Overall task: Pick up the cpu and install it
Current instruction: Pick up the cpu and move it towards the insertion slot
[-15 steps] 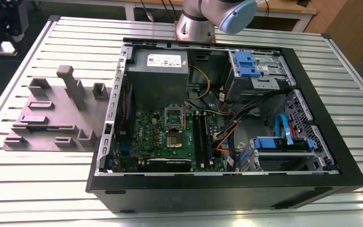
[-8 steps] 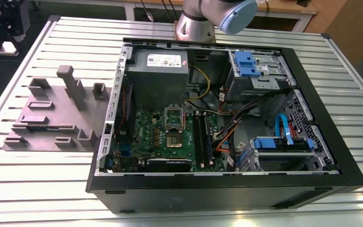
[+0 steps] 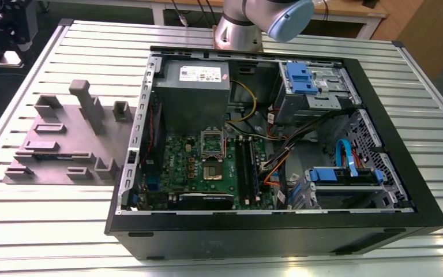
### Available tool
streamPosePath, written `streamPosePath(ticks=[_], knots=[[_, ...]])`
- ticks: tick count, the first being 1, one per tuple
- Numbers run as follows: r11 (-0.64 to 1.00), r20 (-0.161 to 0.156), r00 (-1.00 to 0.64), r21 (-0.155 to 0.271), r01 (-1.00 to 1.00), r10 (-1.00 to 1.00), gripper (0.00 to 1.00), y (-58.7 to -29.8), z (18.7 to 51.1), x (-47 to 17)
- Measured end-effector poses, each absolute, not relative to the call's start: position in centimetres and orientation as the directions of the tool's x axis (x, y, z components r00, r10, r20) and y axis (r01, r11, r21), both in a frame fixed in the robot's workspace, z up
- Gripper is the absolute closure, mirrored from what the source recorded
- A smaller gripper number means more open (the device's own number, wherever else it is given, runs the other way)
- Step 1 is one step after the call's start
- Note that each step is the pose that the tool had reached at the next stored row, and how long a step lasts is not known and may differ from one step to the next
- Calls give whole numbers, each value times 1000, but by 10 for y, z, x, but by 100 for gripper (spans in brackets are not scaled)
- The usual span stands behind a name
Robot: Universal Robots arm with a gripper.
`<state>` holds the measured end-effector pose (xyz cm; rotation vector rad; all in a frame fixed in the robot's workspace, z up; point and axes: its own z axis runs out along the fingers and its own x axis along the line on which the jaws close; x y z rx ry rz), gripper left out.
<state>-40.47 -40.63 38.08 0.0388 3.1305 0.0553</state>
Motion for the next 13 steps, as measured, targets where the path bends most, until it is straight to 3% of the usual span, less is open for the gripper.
streamPosePath(ticks=[13], knots=[[999, -10, -1000, 35, 25, 25, 53, -406, 381, -402]])
